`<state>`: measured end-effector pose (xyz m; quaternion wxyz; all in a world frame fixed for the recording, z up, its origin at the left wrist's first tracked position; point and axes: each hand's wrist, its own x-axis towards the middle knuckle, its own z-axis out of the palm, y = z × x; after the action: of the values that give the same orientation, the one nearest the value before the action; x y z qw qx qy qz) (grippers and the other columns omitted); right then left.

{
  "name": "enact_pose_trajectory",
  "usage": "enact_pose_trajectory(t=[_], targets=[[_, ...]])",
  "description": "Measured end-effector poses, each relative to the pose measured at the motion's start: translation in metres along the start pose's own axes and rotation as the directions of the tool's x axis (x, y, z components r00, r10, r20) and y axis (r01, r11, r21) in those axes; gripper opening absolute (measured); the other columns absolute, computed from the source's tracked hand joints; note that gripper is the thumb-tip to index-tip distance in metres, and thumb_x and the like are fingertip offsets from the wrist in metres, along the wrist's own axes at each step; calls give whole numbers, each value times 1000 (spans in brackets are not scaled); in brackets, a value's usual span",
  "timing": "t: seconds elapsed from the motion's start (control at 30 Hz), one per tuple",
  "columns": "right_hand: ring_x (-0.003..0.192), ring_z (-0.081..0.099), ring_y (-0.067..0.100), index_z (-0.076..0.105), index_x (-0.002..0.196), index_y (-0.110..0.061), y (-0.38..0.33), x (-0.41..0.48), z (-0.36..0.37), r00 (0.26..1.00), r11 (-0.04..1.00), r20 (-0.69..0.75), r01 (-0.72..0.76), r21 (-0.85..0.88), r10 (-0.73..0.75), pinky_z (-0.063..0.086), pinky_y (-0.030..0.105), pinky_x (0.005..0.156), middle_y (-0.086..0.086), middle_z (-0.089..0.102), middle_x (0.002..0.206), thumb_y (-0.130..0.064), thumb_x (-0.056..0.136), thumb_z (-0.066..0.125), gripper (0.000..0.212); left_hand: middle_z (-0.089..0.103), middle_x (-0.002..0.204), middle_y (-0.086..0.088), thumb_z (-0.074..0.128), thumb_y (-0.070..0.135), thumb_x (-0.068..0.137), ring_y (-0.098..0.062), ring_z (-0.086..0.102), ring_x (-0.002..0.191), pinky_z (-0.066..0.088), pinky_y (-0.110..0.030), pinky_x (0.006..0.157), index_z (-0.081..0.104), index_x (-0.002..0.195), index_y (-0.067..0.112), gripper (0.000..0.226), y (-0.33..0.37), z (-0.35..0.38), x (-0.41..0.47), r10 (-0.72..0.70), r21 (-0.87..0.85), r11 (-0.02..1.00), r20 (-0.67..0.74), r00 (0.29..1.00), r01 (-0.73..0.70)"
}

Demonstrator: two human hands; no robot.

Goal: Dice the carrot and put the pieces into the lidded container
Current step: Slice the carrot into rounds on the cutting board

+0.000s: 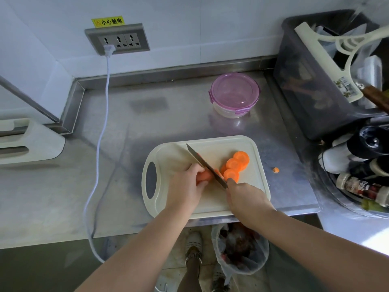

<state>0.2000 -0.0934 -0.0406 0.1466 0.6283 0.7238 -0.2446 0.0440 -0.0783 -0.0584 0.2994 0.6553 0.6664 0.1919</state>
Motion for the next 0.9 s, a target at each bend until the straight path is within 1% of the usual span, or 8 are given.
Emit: enact_pose_trajectory(t=[0.07,0.17,0.27,0.33,0.47,0.53,0.63,0.9], targets=[[72,48,29,39,124,-11,1,2,1,1000,999,-2,-21,32,21,33,32,56,9,57,88,-15,101,32,24,68,102,4,69,18,84,-14,62,93,41,-20,74,63,106,19,23,-1,0,1,6,12,1000,1,1000,-6],[80,57,33,43,116,-11,7,5,-4,999,988,4,-45,146,45,38,34,63,14,62,95,-25,103,28,24,67,106,3,67,20,86,-16,61,97,45,-25,80,62,111,20,25,-2,-2,2,-1,18,1000,23,1000,0],[65,54,26,42,84,-16,12,4,-13,1000,943,9,-16,333,14,44,36,62,11,58,81,-25,102,30,24,66,107,4,66,21,87,-16,61,98,47,-27,82,62,112,20,26,-4,-4,0,14,19,1000,39,999,-15],[57,44,20,35,75,-20,13,-2,-17,999,937,-34,-7,351,21,36,33,51,4,48,69,-25,102,30,28,65,109,5,66,21,87,-15,62,98,47,-26,82,62,114,20,27,-5,-4,-1,15,26,1000,29,999,-16],[50,35,16,31,87,-19,8,-20,-26,991,969,-131,49,242,-17,21,29,44,0,40,62,-27,103,29,18,66,107,6,67,24,86,-14,62,97,45,-21,80,63,110,20,24,-4,-4,-3,-13,-2,1000,4,1000,13],[49,34,15,29,91,-19,6,-25,-28,991,986,-128,63,156,-44,21,29,44,-1,39,63,-28,103,27,15,67,104,6,68,27,86,-13,63,94,45,-21,79,64,107,21,22,-3,-4,-2,-23,-10,1000,1,1000,23],[48,35,15,38,101,-17,5,-27,-25,990,996,-128,66,67,-58,23,29,44,-2,39,63,-28,103,26,17,67,105,6,69,28,85,-14,63,93,48,-26,81,65,106,22,22,-3,-3,-2,-33,5,999,-3,999,33],[49,39,17,42,111,-14,6,-24,-18,992,998,-109,68,20,-65,28,28,43,-1,43,65,-24,103,28,19,67,105,5,68,24,85,-16,63,93,48,-27,81,64,107,21,22,-3,-2,0,-39,28,999,-6,999,39]])
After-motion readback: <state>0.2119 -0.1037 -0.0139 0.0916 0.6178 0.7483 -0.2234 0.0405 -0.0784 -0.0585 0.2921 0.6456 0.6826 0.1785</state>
